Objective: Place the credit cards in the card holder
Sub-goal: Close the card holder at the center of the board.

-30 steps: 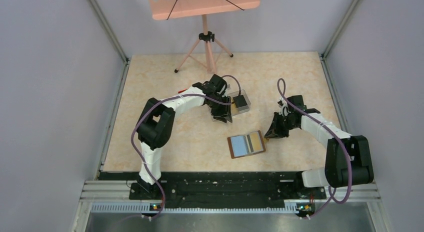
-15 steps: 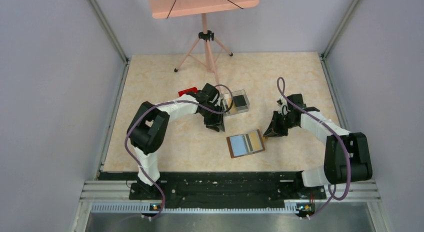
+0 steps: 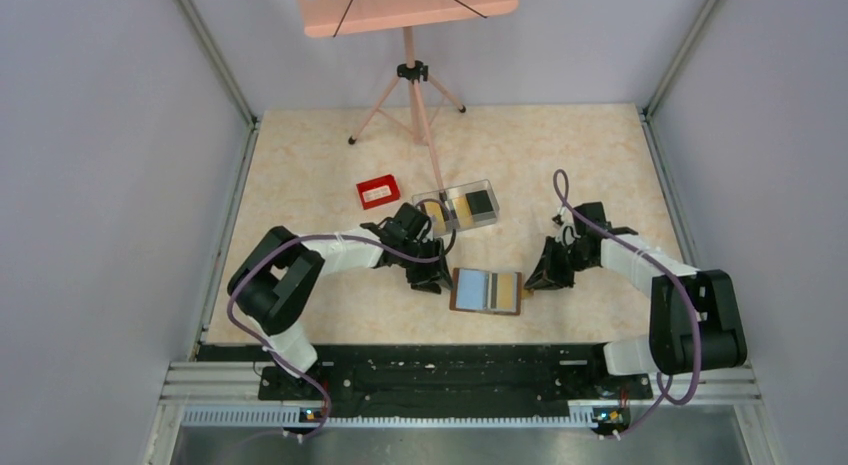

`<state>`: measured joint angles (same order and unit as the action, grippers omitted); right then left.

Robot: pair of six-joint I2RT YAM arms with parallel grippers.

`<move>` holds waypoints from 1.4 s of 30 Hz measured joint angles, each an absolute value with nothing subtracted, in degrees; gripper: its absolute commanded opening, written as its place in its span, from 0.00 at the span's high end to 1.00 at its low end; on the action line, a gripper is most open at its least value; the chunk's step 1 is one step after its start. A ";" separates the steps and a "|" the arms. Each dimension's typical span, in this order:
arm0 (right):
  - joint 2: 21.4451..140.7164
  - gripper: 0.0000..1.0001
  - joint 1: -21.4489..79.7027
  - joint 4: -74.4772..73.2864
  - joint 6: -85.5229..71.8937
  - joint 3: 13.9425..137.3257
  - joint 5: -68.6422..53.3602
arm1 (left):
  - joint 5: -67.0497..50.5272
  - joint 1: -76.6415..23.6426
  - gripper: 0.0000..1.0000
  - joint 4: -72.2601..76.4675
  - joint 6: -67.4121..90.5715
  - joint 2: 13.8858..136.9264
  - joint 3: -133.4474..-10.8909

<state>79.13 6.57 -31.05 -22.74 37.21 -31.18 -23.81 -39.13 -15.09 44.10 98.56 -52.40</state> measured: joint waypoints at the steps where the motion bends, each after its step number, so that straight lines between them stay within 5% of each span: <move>1: 78.94 1.00 6.57 -31.03 -22.85 36.99 -31.35 | -24.95 -39.09 0.51 -13.54 45.39 98.45 -51.40; 25: 78.46 1.00 6.44 -29.98 -24.12 35.99 -32.16 | -31.53 -39.83 0.63 1.41 53.32 99.39 -49.93; 42: 83.31 1.00 6.20 -22.06 -28.71 33.71 -39.48 | -41.71 -45.74 0.58 10.81 57.14 107.39 -58.92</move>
